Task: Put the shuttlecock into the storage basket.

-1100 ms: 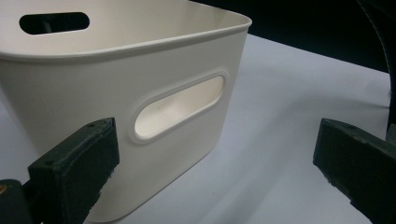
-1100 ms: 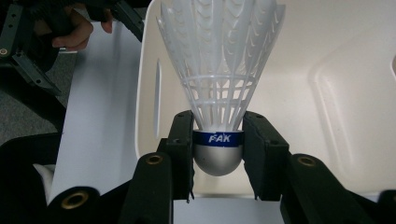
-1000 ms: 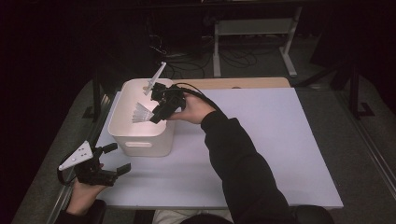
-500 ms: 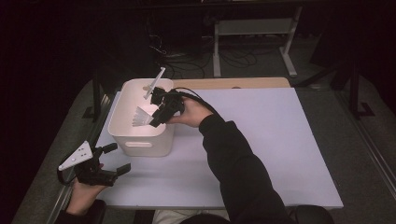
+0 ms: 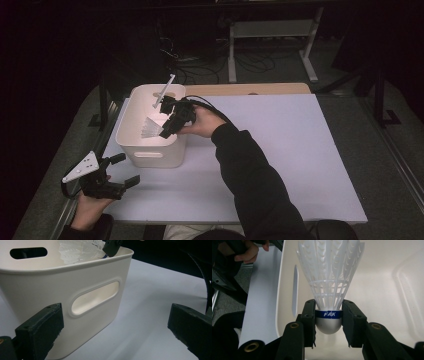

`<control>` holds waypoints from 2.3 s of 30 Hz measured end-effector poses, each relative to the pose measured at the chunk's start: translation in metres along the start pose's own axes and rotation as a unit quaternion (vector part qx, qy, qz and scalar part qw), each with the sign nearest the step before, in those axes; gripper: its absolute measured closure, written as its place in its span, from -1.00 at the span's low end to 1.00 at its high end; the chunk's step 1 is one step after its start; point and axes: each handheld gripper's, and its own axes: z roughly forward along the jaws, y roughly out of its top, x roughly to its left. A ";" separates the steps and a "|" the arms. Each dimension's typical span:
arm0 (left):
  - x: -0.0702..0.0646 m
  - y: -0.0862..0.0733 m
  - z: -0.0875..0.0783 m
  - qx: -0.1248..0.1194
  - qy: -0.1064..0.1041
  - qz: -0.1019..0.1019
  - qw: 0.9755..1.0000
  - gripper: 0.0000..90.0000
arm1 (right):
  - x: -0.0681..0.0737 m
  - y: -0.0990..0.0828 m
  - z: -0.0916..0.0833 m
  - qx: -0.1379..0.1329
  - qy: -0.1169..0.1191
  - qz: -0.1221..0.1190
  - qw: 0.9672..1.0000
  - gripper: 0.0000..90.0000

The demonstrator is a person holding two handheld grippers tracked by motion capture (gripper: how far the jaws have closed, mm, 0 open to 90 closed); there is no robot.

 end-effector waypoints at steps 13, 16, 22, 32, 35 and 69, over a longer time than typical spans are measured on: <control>0.000 0.000 0.000 0.003 0.000 0.001 1.000 -1.00 | -0.003 -0.003 -0.009 -0.016 -0.008 0.019 1.000 -0.29; 0.000 0.000 0.000 0.002 0.000 0.001 1.000 -1.00 | -0.003 -0.003 -0.014 -0.025 -0.012 0.029 0.999 -0.48; 0.000 0.000 0.000 0.002 0.001 0.000 1.000 -1.00 | -0.003 -0.006 -0.022 -0.036 -0.030 0.035 0.998 -0.69; 0.000 0.000 0.000 0.003 0.002 0.000 1.000 -1.00 | -0.001 -0.014 -0.040 -0.055 -0.045 0.031 0.997 -0.71; 0.000 0.000 0.000 0.003 0.002 0.000 1.000 -1.00 | 0.000 -0.018 -0.046 -0.058 -0.050 0.033 0.996 -0.76; 0.001 -0.001 0.001 0.004 0.007 -0.005 1.000 -1.00 | 0.001 -0.081 -0.083 -0.100 -0.107 0.075 0.986 -1.00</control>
